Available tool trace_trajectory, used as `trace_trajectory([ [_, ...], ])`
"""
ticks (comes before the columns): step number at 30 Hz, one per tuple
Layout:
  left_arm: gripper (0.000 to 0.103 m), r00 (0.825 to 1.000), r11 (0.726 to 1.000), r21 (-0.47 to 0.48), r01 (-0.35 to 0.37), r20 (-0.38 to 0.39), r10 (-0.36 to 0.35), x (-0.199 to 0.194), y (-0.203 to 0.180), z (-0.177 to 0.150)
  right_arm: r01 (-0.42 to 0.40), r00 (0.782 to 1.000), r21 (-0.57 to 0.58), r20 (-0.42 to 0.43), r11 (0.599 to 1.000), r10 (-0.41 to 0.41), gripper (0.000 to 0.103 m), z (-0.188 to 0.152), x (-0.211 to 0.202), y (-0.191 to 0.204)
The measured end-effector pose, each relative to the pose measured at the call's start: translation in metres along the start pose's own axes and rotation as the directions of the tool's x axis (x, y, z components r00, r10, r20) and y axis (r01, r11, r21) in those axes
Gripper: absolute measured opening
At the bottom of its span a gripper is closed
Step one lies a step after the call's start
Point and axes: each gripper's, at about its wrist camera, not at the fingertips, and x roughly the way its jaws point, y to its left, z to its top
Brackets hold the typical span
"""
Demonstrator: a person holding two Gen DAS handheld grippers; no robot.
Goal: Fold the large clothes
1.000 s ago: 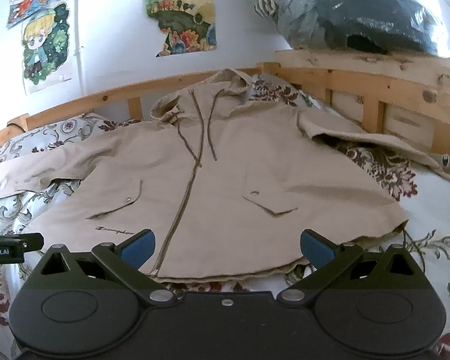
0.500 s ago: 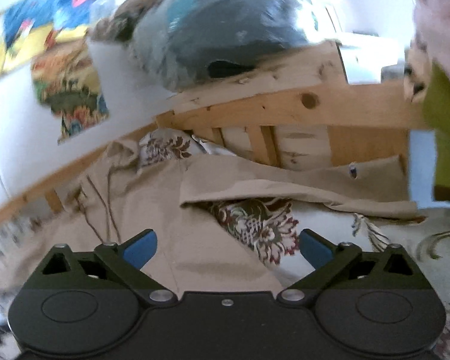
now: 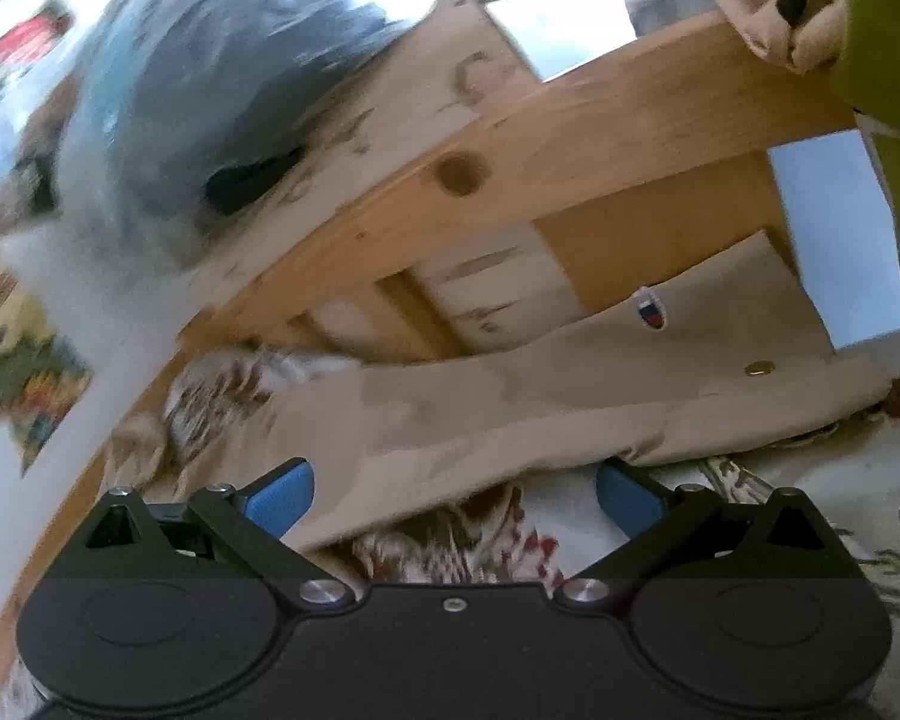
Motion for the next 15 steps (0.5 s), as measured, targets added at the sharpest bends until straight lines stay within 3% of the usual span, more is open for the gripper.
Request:
trace_trajectory([
  [3, 0.102, 0.998, 1.0, 0.029, 0.003, 0.055, -0.005, 0.003, 0.001, 0.011, 0.114, 0.992, 0.071, 0.048, 0.991, -0.118, 0.093, -0.003, 0.009, 0.011],
  [5, 0.103, 0.992, 0.999, 0.034, -0.004, 0.128, 0.0, 0.002, 0.008, 0.02, 0.13, 0.987, 0.089, 0.084, 0.988, -0.138, 0.078, -0.003, 0.013, 0.017],
  [7, 0.103, 0.983, 0.997, 0.051, -0.064, 0.178, 0.054, 0.002, 0.01, 0.027, 0.142, 0.98, 0.087, 0.127, 0.986, -0.152, 0.078, -0.006, 0.014, 0.02],
  [9, 0.103, 0.966, 0.982, 0.066, -0.175, 0.207, 0.158, 0.004, 0.012, 0.031, 0.132, 0.974, 0.086, 0.172, 0.987, -0.146, 0.077, -0.008, 0.016, 0.02],
  [11, 0.103, 0.952, 0.975, 0.06, -0.216, 0.235, 0.197, 0.006, 0.017, 0.03, 0.149, 0.966, 0.058, 0.206, 0.987, -0.158, 0.069, -0.01, 0.019, 0.021],
  [15, 0.103, 0.963, 0.982, 0.028, -0.188, 0.199, 0.179, 0.012, 0.025, 0.033, 0.164, 0.963, 0.106, 0.197, 0.981, -0.182, 0.051, -0.007, 0.026, 0.016],
])
